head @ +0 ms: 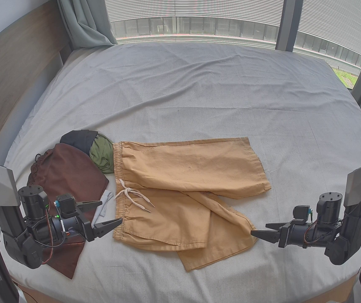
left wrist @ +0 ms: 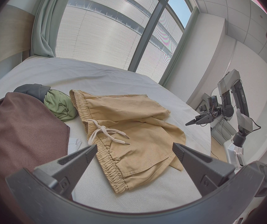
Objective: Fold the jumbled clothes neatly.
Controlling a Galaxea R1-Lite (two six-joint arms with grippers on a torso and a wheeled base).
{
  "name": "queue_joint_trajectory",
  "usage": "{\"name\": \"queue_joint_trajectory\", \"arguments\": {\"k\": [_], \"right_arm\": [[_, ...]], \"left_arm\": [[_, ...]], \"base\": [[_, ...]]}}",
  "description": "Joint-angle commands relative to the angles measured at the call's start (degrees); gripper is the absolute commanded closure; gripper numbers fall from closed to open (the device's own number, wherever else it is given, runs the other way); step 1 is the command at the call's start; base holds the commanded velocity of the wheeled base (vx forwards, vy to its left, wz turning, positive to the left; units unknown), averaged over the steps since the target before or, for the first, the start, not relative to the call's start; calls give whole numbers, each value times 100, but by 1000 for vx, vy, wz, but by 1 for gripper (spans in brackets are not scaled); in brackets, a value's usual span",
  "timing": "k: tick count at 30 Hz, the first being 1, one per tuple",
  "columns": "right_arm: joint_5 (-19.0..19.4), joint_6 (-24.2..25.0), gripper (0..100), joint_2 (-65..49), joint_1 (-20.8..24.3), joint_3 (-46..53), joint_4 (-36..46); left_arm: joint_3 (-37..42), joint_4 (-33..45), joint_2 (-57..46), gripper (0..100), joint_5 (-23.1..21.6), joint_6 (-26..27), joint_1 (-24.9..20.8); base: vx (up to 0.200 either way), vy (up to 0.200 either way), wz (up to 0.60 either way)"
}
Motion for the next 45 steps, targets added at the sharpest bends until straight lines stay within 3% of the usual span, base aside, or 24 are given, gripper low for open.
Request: {"name": "queue_joint_trajectory", "arguments": {"k": [1, 12, 18, 28, 29, 45], "right_arm": [[0, 3, 0, 353, -63, 17, 1], [71, 232, 0, 871, -248, -97, 9], [71, 829, 0, 968, -177, -273, 9], [71, 1427, 0, 1021, -54, -493, 1], [71, 1462, 100, 1021, -45, -502, 1], [44, 1480, 100, 1003, -124, -572, 1]], "left_arm": [[12, -3, 29, 0, -20, 2, -1], [3, -3, 2, 0, -20, 2, 8], [30, -3, 11, 0, -20, 10, -9], [12, -3, 11, 0, -29, 10, -1], [21, -3, 20, 0, -29, 10, -1], [38, -3, 29, 0, -29, 19, -36]], "base": [[0, 0, 0], [0, 0, 0], [0, 0, 0], [0, 0, 0], [0, 0, 0], [0, 0, 0]]}}
